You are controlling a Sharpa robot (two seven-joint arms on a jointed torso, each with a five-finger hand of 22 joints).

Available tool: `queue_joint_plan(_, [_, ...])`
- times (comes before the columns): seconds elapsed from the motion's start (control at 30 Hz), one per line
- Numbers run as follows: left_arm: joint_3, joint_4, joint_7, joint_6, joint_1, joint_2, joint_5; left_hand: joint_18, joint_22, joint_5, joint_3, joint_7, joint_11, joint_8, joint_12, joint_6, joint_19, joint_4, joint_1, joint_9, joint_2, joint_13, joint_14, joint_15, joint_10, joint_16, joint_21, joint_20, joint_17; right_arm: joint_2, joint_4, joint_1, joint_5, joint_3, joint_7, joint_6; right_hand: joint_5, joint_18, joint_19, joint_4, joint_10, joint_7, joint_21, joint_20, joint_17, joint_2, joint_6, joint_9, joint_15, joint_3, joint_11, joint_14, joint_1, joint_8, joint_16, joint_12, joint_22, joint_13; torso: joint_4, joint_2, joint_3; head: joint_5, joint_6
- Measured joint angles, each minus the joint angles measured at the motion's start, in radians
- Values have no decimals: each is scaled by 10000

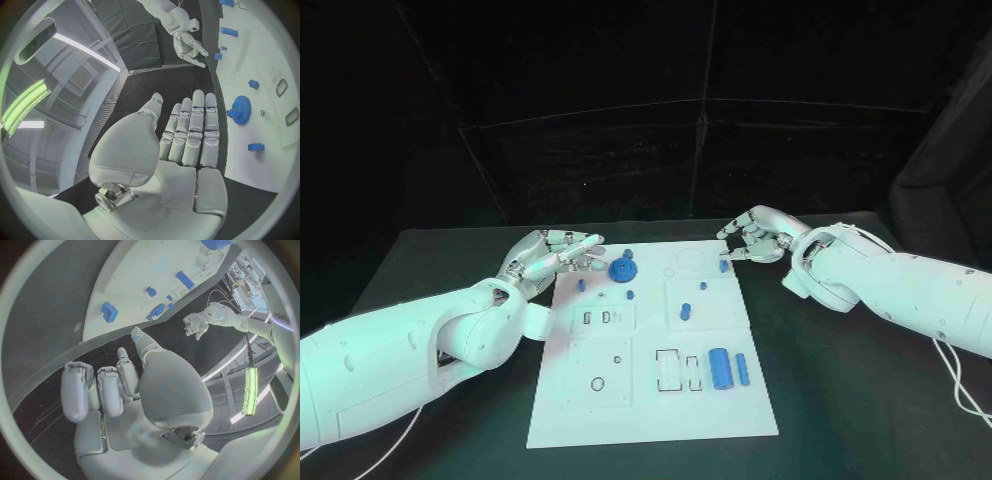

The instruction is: Assemble the parts on the task board

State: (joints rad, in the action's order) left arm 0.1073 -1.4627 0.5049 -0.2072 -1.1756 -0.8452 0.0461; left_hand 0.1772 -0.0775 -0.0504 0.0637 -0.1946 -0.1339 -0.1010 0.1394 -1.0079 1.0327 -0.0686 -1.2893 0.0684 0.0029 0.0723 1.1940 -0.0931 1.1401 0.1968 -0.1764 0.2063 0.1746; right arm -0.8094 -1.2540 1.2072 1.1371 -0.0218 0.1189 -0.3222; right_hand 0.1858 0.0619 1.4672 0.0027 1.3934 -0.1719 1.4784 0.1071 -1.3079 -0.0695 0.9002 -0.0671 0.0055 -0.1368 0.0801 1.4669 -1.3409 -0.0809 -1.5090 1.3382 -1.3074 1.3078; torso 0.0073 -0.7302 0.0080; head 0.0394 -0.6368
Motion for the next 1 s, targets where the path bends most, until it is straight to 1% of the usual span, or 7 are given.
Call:
queue_joint_plan(0.1, [0, 19, -1, 5, 1, 7, 0, 1, 0, 0, -26, 0, 0, 0, -42, 0, 0, 26, 0, -10, 0, 0, 0, 0, 0, 0, 0, 0, 6, -3, 70, -87, -2, -6, 61, 105, 0, 0, 0, 11, 0, -3, 0, 0, 0, 0, -72, 1, 0, 65, 0, 0, 0, 51, 0, 0, 0, 0, 1, 0, -9, 9, -21])
queue_joint_plan(0.2, [0, 36, -1, 7, 3, 14, 0, 0, 0, 0, -26, 0, 0, 0, -42, 0, -1, 25, 0, -12, 0, -6, 0, 0, 0, 0, 0, 1, 15, -1, 158, -150, 6, -5, 108, 208, 0, 0, 0, -4, -38, -2, 0, 0, 1, -105, -144, 9, 0, 135, 39, 0, 0, 63, 0, -42, 0, 0, 9, 0, -12, 20, -37])
queue_joint_plan(0.3, [0, 48, -1, 7, 5, 22, 0, 0, 4, 0, -26, 0, 0, 0, -58, 0, -1, 26, 0, -12, 0, -10, 0, 0, 0, 0, 0, 1, 15, 13, 238, -225, 25, -2, 137, 307, 0, 0, 0, -4, -38, -37, 0, 0, 1, -105, -179, 9, 0, 135, 39, 0, 0, 63, 0, -42, 0, -1, 12, 3, -18, 23, -54])
queue_joint_plan(0.4, [0, 59, -1, 8, 7, 34, 0, 1, 12, 0, -53, 0, -1, 35, -81, 0, -2, 53, 0, -12, 0, -10, -1, 0, -1, 0, 0, 1, 15, 26, 314, -286, 46, -2, 155, 392, 0, 0, 0, -5, -38, -10, 0, 0, 2, -105, -206, 9, 0, 188, 39, 0, 0, 111, 0, -42, 0, -1, 12, 5, -18, 24, -67])
queue_joint_plan(0.8, [0, 110, -1, 10, 28, 62, 0, 0, 12, 0, -53, 0, -1, 35, -81, 1, -3, 53, 0, -11, 0, -19, -1, 0, -1, 0, 1, 3, 24, 140, 637, -373, 112, -3, 175, 625, 36, 0, 0, -5, -38, -46, 0, 0, 2, -105, -241, 1, 0, 188, 39, 0, 0, 115, 1, -42, 0, -1, 12, 11, -12, 40, -103])
queue_joint_plan(0.93, [0, 125, -1, 10, 31, 68, 0, 0, 21, 0, -53, 0, -1, 34, -118, 1, -4, 53, 0, -11, 0, -19, -1, 0, -1, -40, 1, 3, 24, 188, 703, -404, 133, -2, 175, 644, 36, 0, 0, -5, -38, 45, 0, -1, 3, 18, -151, -35, 0, 188, 40, 0, -123, 4, 1, -41, 0, -1, 8, 11, -12, 35, -107])
queue_joint_plan(1.0, [0, 132, -1, 10, 34, 74, 0, 0, 21, 0, -53, 0, -1, 34, -117, 1, -3, 53, 0, -11, 0, -18, -1, 0, -1, -40, 1, 4, 24, 214, 738, -414, 142, -2, 175, 647, 36, 0, 0, -34, -37, 32, 0, 0, 3, 42, -76, -38, -1, 158, 40, 0, -147, 4, 1, -20, 1, -1, 7, 12, -12, 35, -110])
